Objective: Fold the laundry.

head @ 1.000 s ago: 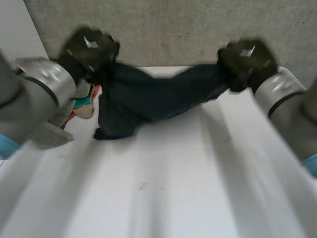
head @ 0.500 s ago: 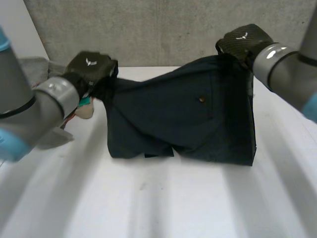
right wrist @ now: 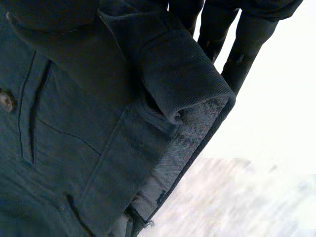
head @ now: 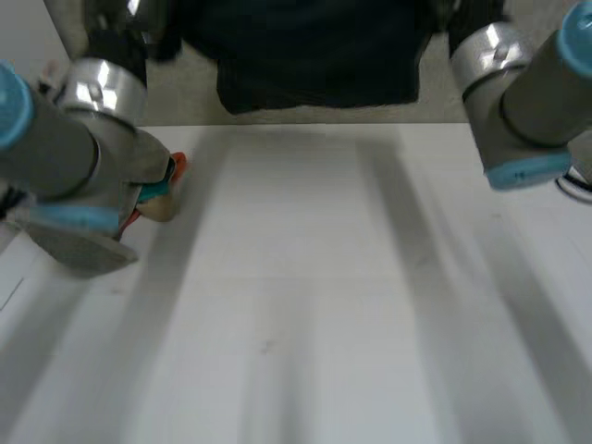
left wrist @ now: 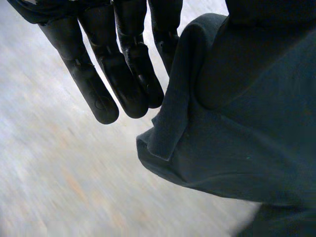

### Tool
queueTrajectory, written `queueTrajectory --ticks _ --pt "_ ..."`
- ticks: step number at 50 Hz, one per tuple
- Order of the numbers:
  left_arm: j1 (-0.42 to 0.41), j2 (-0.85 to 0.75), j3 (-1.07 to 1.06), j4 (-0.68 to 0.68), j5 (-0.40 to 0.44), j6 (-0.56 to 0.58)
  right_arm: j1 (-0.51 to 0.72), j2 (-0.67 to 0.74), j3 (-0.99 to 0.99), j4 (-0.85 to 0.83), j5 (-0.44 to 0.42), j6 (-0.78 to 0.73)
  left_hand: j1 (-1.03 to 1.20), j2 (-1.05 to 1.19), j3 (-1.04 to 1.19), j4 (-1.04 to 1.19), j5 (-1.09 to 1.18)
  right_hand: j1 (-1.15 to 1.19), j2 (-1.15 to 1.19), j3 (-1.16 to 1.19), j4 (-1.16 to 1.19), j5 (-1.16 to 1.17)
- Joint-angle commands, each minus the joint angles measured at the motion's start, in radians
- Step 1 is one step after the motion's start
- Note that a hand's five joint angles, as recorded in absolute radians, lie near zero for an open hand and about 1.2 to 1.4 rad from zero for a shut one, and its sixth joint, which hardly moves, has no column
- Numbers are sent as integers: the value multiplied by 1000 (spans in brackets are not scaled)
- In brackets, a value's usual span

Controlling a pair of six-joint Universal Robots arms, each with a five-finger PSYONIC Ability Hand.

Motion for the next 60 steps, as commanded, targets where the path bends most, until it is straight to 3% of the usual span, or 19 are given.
queueTrajectory --ticks 1,8,15,21,27,34,37,38,47,52,60 --pt "-18 12 -282 -107 9 8 -1 107 45 252 -51 -51 239 199 203 196 243 298 223 207 197 221" --pt "-43 12 -468 -231 9 42 -1 162 140 526 -51 -275 239 199 203 196 243 298 223 207 197 221" --pt "-52 106 -609 -501 2 153 -8 112 325 723 -34 -410 239 199 203 196 243 298 223 207 197 221" --pt "-92 270 -723 -863 11 272 -10 -136 595 946 -42 -471 239 199 203 196 243 298 223 207 197 221" --pt "-158 330 -774 -1072 45 313 -13 -270 827 970 -31 -699 239 199 203 196 243 298 223 207 197 221" --pt "-147 322 -683 -975 59 306 1 -266 859 836 -27 -667 239 199 203 196 243 298 223 207 197 221" --pt "-138 305 -654 -905 52 306 1 -258 861 790 -25 -636 -507 -547 -543 -550 -503 298 223 207 197 221" --pt "-136 305 -651 -895 51 306 1 -255 861 780 -25 -630 -614 -654 -650 -657 -610 298 223 207 197 221" --pt "-125 351 -677 -831 46 299 -12 -255 869 642 -22 -547 -641 -681 -677 -684 -638 298 223 207 197 221" --pt "-76 380 -717 -839 48 283 -12 -253 866 605 -20 -492 -638 -679 -675 -682 -635 298 223 207 197 221" --pt "-23 394 -758 -866 69 169 -8 -253 870 599 -23 -482 -629 -670 -666 -673 -626 298 223 207 197 221"
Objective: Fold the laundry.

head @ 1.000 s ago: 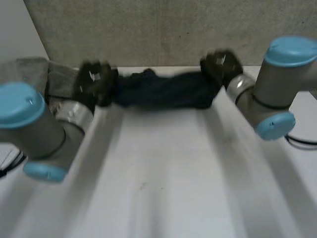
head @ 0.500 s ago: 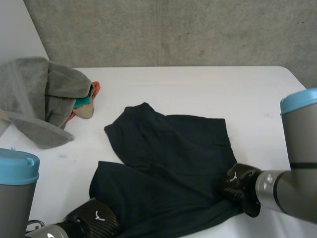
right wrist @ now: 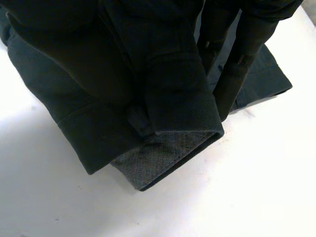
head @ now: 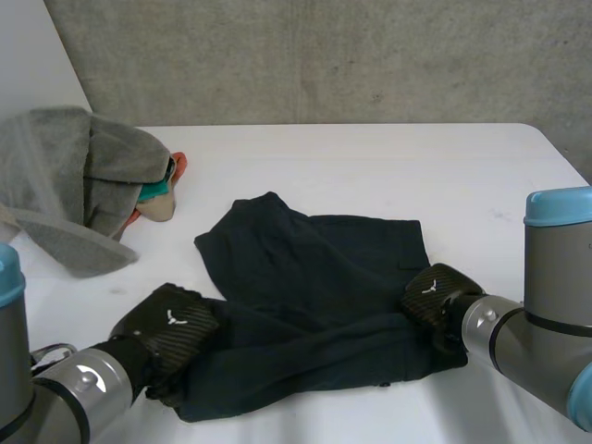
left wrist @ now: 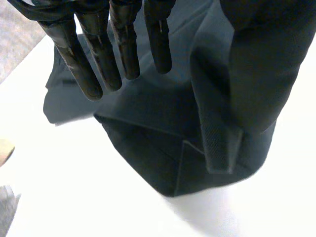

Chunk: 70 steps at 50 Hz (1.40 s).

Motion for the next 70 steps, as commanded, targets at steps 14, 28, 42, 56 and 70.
queueTrajectory --ticks 14,28,42,56,70 --pt "46 34 20 -26 70 -96 -2 -53 -23 0 32 -1 917 907 902 917 918 298 223 207 197 217" --pt "107 350 376 -22 76 -88 -1 -375 -378 92 89 -4 917 907 902 917 918 298 223 207 197 217" --pt "128 1 408 9 71 -88 13 -144 -486 117 89 12 917 907 902 917 918 298 223 207 197 217" --pt "102 -378 889 678 -44 -168 16 229 -964 -353 141 145 917 907 902 917 918 298 223 207 197 217" --pt "105 -339 745 897 -75 -322 11 212 -837 -747 69 364 917 907 902 917 918 298 223 207 197 217"
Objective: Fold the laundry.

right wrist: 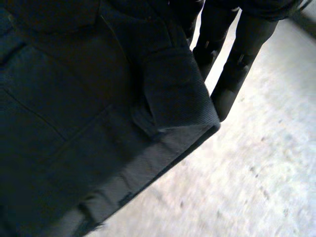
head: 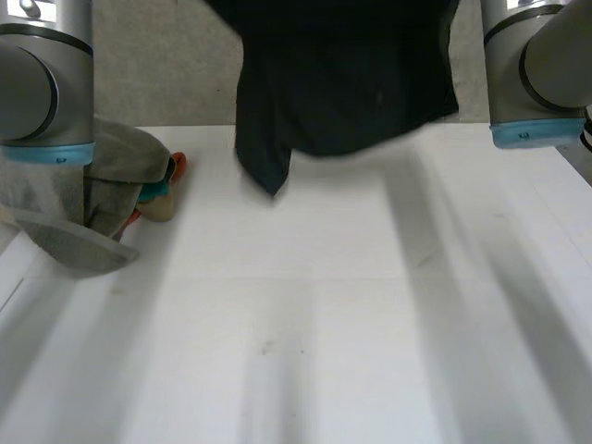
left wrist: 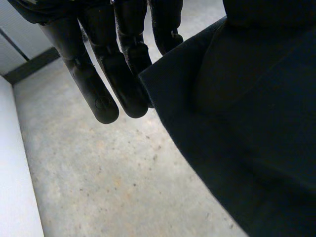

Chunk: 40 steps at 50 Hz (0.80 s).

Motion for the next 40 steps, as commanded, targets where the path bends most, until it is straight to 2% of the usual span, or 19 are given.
queueTrajectory --ticks 1,9,13,17,23,27,28,31,32,35,37,40 --pt "-2 22 -137 -121 0 -14 2 -4 123 -2 -68 49 228 197 202 196 250 295 223 202 194 214" --pt "-9 22 -373 -234 12 3 0 95 181 228 -90 29 228 197 202 196 250 295 223 202 194 214" --pt "-12 11 -500 -302 12 44 0 164 213 383 -90 -45 228 197 202 196 250 295 223 202 194 214" --pt "-33 13 -641 -383 12 150 -7 198 288 542 -95 -181 228 197 202 196 250 295 223 202 194 214" --pt "-61 57 -755 -497 0 265 -9 178 431 624 -78 -287 228 197 202 196 250 295 223 202 194 214" --pt "-68 166 -821 -651 -1 311 -10 119 555 674 -73 -312 228 197 202 196 250 295 223 202 194 214" --pt "-71 207 -841 -729 -1 320 -10 93 581 693 -73 -315 228 197 202 196 250 295 223 202 194 214" --pt "-82 272 -864 -846 0 325 -9 -45 679 786 -73 -330 228 197 202 196 250 295 223 202 194 214" --pt "-96 318 -882 -936 2 326 -6 -70 698 809 -75 -335 228 197 202 196 250 295 223 202 194 214" --pt "-116 363 -907 -1090 9 326 -1 -151 808 924 -78 -374 228 197 202 196 250 295 223 202 194 214" --pt "-125 367 -915 -1151 11 329 0 -177 873 990 -70 -440 228 197 202 196 250 295 223 202 194 214" --pt "-151 361 -906 -1212 11 352 -1 -188 922 992 -72 -499 228 197 202 196 250 295 223 202 194 214"
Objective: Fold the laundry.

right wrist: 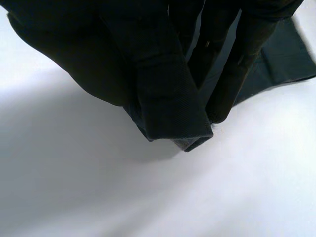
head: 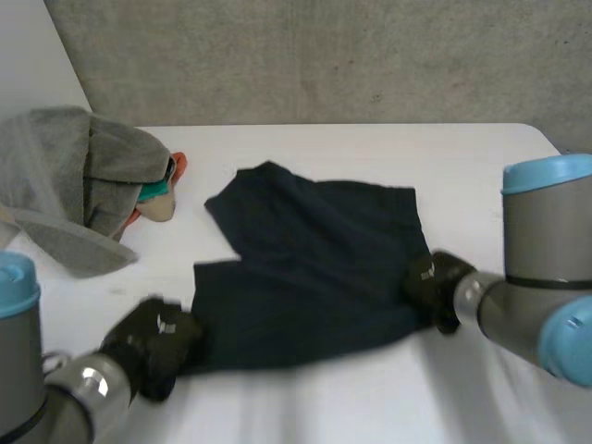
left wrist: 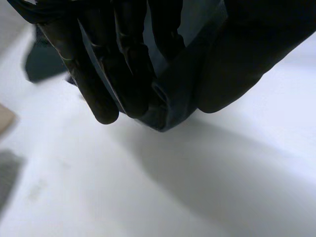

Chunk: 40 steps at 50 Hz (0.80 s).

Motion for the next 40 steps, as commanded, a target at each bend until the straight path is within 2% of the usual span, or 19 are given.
queueTrajectory --ticks 1,2,3,5,8,14,19,21,25,32,38,40 --pt "-44 26 -2 -191 6 26 2 -75 151 90 2 -120 228 196 202 196 250 288 219 202 194 214" --pt "-38 26 15 -168 4 38 1 -75 159 76 4 -120 -187 -219 -213 -220 -165 288 219 202 194 214" --pt "-35 26 30 -156 3 43 -1 -75 171 42 7 -120 -485 -517 -511 -517 -463 288 219 202 194 214" --pt "-29 22 79 -98 3 48 -1 -76 180 11 8 -118 -897 -929 -923 -930 -875 288 219 202 194 214" --pt "-24 14 126 -9 4 46 2 -75 191 -38 11 -118 -887 -919 -913 -920 -865 288 219 202 194 214" --pt "-24 -75 241 287 16 45 7 -73 203 -91 13 -113 -864 -895 -890 -896 -842 288 219 202 194 214" --pt "-21 -239 372 421 105 46 10 -72 208 -125 11 -89 -849 -881 -875 -882 -827 288 219 202 194 214" --pt "-20 -332 452 421 157 45 10 -70 210 -136 11 -80 -820 -852 -846 -852 -798 288 219 202 194 214" --pt "-12 -504 602 404 207 49 10 -64 216 -164 11 -63 -688 -720 -714 -721 -666 288 219 202 194 214" --pt "5 -742 823 364 225 61 7 -59 223 -176 11 -60 -594 -625 -620 -626 -572 288 219 202 194 214" --pt "32 -851 906 327 224 110 2 -56 228 -190 11 -60 -553 -584 -579 -585 -531 288 219 202 194 214" --pt "31 -865 913 327 224 130 -2 -56 228 -199 11 -60 -266 -298 -292 -299 -244 288 219 202 194 214"
